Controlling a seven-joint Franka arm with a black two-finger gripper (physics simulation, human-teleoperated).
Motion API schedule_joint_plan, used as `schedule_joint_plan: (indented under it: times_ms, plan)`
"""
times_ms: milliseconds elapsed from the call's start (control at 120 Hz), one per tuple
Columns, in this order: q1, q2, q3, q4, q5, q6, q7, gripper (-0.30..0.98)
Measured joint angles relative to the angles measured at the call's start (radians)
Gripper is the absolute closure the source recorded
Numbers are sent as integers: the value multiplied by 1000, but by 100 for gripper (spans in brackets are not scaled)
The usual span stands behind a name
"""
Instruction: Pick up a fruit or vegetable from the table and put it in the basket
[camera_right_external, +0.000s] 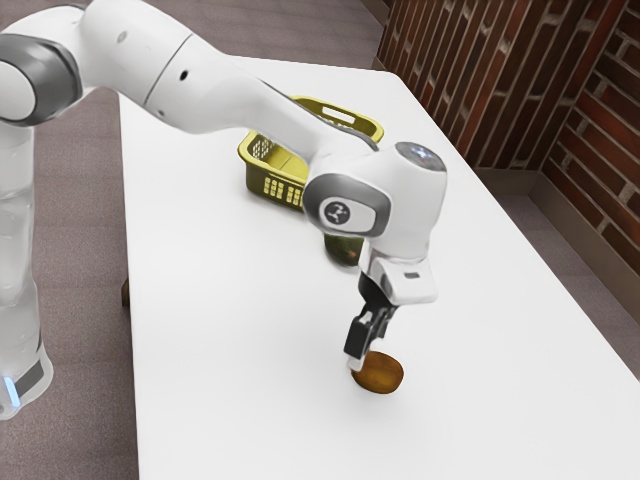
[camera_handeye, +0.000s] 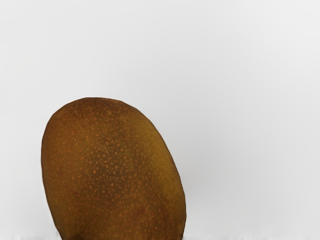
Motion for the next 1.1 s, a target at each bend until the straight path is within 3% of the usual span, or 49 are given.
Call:
schedule_joint_plan:
  times_ms: [242,508,917,1100]
  plan:
    - [15,3,8,-13,0,19,7,1]
    - [4,8,5,-45,-51,124,10,1]
    - [0,45,6,-94,-65,248,12,1]
    - [-1,71,6,-95,-64,273,13,9]
